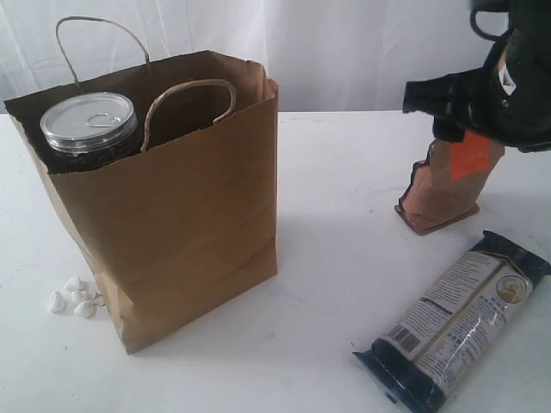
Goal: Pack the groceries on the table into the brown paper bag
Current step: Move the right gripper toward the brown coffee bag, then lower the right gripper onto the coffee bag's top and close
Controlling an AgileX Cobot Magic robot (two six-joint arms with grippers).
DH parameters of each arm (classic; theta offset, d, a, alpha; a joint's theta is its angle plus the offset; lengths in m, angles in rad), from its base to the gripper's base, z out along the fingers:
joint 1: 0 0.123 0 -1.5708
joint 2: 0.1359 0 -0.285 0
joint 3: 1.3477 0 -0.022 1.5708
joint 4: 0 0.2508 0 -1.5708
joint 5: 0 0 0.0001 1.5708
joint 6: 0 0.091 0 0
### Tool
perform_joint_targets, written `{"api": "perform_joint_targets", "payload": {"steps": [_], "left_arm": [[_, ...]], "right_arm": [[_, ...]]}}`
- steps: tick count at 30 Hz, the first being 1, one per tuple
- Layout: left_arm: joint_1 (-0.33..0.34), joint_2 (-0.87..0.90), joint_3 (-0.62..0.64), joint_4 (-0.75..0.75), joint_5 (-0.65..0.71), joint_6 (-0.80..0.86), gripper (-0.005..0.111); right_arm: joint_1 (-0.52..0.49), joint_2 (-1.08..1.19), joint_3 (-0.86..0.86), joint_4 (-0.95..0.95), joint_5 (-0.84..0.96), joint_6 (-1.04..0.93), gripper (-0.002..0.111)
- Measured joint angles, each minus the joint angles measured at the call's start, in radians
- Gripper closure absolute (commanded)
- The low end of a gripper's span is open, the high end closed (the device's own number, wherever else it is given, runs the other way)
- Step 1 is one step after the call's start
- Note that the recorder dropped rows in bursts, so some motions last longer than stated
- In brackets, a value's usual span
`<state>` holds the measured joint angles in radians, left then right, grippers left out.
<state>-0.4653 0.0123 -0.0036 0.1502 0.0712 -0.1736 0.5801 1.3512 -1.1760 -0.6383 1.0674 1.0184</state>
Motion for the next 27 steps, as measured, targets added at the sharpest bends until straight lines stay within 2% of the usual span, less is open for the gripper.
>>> {"api": "perform_joint_targets", "payload": {"steps": [4,14,20,25,27], "left_arm": [[0.0,0.0,0.0,0.0,0.0,0.0,0.107],[0.0,0.0,0.0,0.0,0.0,0.0,0.107],[0.0,0.0,0.0,0.0,0.0,0.0,0.107],[0.0,0.0,0.0,0.0,0.0,0.0,0.107],[0.0,0.0,0.0,0.0,0.0,0.0,0.107]], "right_arm": [[0.012,0.0,0.0,0.09,-0.032,-0.336,0.043],[0.034,0.0,0.043,0.411,-0.01,-0.993,0.043],[0.036,0.003,0.111,0.466,-0.014,-1.124,0.043],[0.036,0.003,0.139,0.473,-0.037,-1.132,0.043],[0.005,0.003,0.139,0.477,-0.071,-1.075,0.043]]}}
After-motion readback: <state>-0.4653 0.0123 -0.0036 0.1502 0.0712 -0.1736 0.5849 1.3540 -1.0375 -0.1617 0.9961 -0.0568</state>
